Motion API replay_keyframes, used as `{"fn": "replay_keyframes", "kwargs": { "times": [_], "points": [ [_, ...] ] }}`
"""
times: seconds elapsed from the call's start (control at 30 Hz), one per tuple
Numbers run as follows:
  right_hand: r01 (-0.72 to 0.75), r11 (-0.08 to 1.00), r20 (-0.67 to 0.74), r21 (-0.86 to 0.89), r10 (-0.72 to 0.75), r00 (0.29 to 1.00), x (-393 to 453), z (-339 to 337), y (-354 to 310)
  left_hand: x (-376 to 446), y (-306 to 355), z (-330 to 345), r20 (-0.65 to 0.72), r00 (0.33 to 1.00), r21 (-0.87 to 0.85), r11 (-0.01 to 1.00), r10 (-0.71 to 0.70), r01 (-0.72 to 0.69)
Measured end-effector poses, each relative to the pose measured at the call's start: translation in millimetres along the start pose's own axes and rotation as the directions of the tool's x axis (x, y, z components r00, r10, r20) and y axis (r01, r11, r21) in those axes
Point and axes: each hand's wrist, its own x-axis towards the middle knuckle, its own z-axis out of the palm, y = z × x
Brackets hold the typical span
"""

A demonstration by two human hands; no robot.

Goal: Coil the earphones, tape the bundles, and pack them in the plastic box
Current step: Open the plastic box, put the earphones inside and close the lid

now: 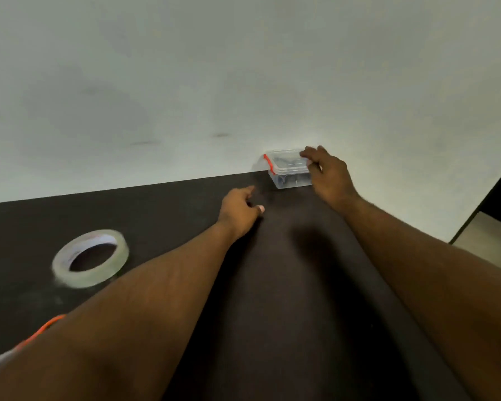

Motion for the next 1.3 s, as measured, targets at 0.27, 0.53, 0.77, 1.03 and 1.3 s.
{"fn": "replay_keyframes", "kwargs": {
  "times": [0.27,0.53,0.77,1.03,1.3],
  "points": [
    [0.406,0.899,0.539,-0.168,-0.261,0.801,-111,47,-135,-194,-16,-70,0.251,0.933,0.696,0.623,0.256,-0.358],
    [0.536,0.832,0.696,-0.147,-0.297,0.653,-169,103,-226,-279,-76,-192,-0.166,0.979,0.767,0.639,0.119,0.052],
    [0.467,0.863,0.694,-0.194,-0.216,0.687,-164,145,-240,-284,-109,-210,-0.193,0.980,0.669,0.726,-0.035,0.158],
    [0.411,0.896,0.593,-0.168,-0.241,0.768,-172,187,-230,-284,-112,-204,-0.231,0.970,0.563,0.824,0.079,0.067],
    [0.368,0.924,0.374,-0.100,-0.308,0.875,-167,160,-206,-281,-116,-206,-0.221,0.971,0.552,0.832,0.089,0.049]
  ]
}}
